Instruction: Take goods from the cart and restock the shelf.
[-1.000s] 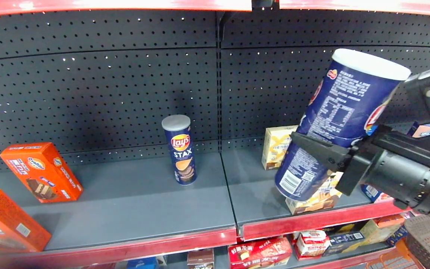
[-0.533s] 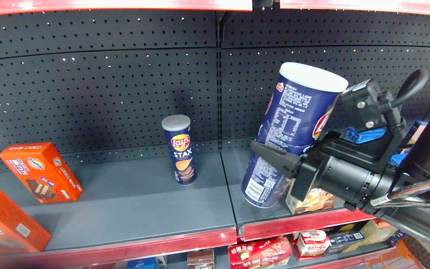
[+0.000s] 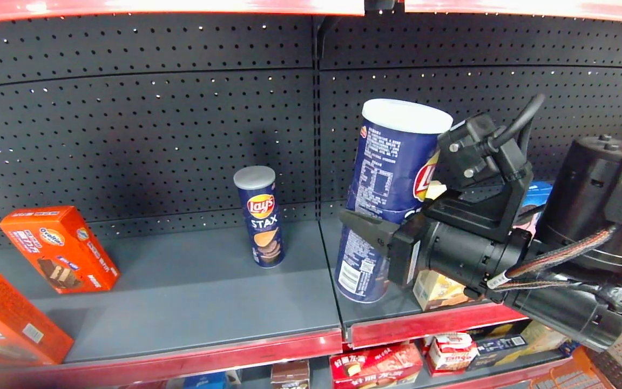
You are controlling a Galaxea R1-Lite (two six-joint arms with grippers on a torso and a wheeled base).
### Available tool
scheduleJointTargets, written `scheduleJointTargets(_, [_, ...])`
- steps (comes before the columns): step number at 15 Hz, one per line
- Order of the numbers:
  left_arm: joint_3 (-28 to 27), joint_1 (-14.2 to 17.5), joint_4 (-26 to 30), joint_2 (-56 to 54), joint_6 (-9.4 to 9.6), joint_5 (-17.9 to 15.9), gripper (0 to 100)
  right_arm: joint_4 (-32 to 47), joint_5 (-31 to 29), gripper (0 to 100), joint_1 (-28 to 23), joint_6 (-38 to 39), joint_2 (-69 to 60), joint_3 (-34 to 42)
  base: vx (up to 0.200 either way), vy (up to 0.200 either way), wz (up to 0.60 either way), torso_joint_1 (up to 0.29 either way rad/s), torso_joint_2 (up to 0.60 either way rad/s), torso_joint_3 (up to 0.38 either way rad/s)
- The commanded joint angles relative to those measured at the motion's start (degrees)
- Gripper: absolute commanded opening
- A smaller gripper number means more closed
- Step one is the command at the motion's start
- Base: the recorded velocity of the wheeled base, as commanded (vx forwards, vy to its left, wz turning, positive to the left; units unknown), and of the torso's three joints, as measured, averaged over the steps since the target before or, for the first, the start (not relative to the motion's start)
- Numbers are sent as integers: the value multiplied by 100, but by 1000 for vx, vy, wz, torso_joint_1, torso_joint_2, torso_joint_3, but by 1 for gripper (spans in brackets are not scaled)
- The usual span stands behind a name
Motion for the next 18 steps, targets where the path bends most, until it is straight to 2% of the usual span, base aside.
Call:
scheduleJointTargets(1, [1,0,4,0,-22,-8,100,-33,-19,0,-40,5,54,139,0,0,0,0,0,0])
scheduleJointTargets(2, [1,0,4,0,-22,-8,100,-51,-46,0,-119,-4,89,174,0,0,0,0,0,0])
scheduleJointTargets(4, [-17,9,-5,0,-260,133,100,-60,-248,0,-417,-4,80,130,0,0,0,0,0,0])
scheduleJointTargets(5, [-25,0,13,0,-286,150,100,-33,-239,0,-514,-4,-16,245,0,0,0,0,0,0])
scheduleJointTargets(6, [-34,-9,13,9,-225,97,100,-77,-248,0,-532,-4,-25,368,0,0,0,0,0,0])
scheduleJointTargets(7, [-34,-9,4,9,-58,-34,100,-68,-274,0,-558,-4,-25,377,0,0,0,0,0,0])
scheduleJointTargets(9, [-43,-26,4,53,-119,-52,100,-51,-301,0,-690,-4,-25,385,0,0,0,0,0,0])
scheduleJointTargets(10, [-465,-97,-31,387,-647,-166,100,-42,-389,0,-716,-4,-25,403,0,0,0,0,0,0])
scheduleJointTargets(11, [-658,-141,-5,536,-866,-184,100,-33,-397,0,-725,-4,-25,403,0,0,0,0,0,0])
scheduleJointTargets(12, [-1361,-316,-40,1538,-1350,-219,100,-51,-433,0,-699,5,-16,420,0,0,0,0,0,0])
scheduleJointTargets(14, [-1537,-457,-58,2197,-1306,-272,100,-77,-433,0,-681,23,28,403,0,0,0,0,0,0])
scheduleJointTargets(15, [-1546,-853,-163,2435,-1306,-386,100,-51,-424,0,-681,23,28,359,0,0,0,0,0,0])
scheduleJointTargets(16, [-1511,-1063,-251,2584,-1279,-439,100,-33,-415,0,-672,23,45,333,0,0,0,0,0,0])
scheduleJointTargets(18, [-1528,-1169,-260,3015,-1068,-650,100,-25,-415,0,-655,23,98,368,0,0,0,0,0,0])
